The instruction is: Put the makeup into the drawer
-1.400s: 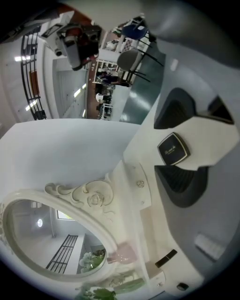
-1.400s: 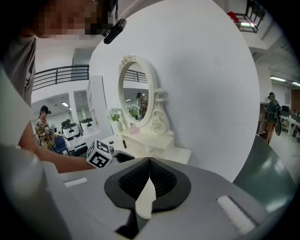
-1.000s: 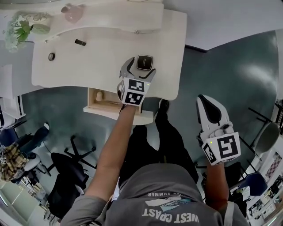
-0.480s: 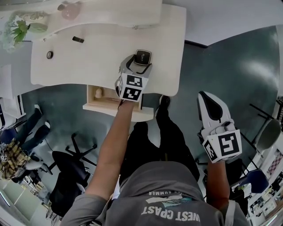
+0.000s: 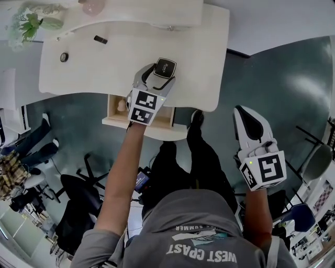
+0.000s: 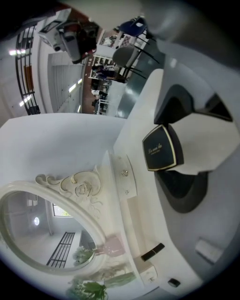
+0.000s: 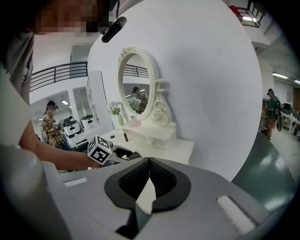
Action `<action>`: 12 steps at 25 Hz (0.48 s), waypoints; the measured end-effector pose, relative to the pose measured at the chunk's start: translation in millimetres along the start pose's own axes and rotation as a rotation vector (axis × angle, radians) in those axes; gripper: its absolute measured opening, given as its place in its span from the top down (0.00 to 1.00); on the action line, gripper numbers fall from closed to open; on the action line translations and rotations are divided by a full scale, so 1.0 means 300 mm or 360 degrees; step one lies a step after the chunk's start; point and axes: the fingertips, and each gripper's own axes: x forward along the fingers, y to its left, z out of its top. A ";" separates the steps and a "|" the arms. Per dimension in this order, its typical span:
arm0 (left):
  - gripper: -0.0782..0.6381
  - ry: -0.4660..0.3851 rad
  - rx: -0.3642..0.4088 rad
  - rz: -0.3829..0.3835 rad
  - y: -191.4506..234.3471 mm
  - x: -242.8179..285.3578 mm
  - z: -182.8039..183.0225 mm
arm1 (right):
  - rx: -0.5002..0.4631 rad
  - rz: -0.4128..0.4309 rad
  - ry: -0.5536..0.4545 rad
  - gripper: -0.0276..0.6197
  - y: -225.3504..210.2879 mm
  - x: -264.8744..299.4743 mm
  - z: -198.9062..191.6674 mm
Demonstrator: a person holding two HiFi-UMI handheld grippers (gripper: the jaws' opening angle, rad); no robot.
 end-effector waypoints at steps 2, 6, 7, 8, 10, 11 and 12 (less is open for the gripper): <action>0.46 -0.0011 0.0012 -0.0003 0.026 -0.053 -0.009 | -0.0009 0.0014 -0.0001 0.95 0.026 0.015 0.012; 0.46 -0.0012 0.0016 0.0007 0.068 -0.154 -0.043 | -0.0029 0.0041 0.0000 0.95 0.070 0.040 0.035; 0.46 -0.0011 0.0013 0.0012 0.076 -0.179 -0.055 | -0.0035 0.0047 0.0001 0.95 0.080 0.047 0.039; 0.46 -0.0011 0.0006 0.0016 0.084 -0.204 -0.067 | -0.0041 0.0053 0.0003 0.95 0.090 0.054 0.043; 0.46 -0.0012 -0.0008 0.0021 0.100 -0.254 -0.095 | -0.0049 0.0062 0.0008 0.95 0.117 0.070 0.047; 0.46 -0.0011 -0.0012 0.0024 0.107 -0.280 -0.111 | -0.0052 0.0068 0.0010 0.95 0.135 0.078 0.048; 0.46 -0.0010 -0.0014 0.0028 0.114 -0.307 -0.127 | -0.0057 0.0075 0.0012 0.95 0.156 0.087 0.051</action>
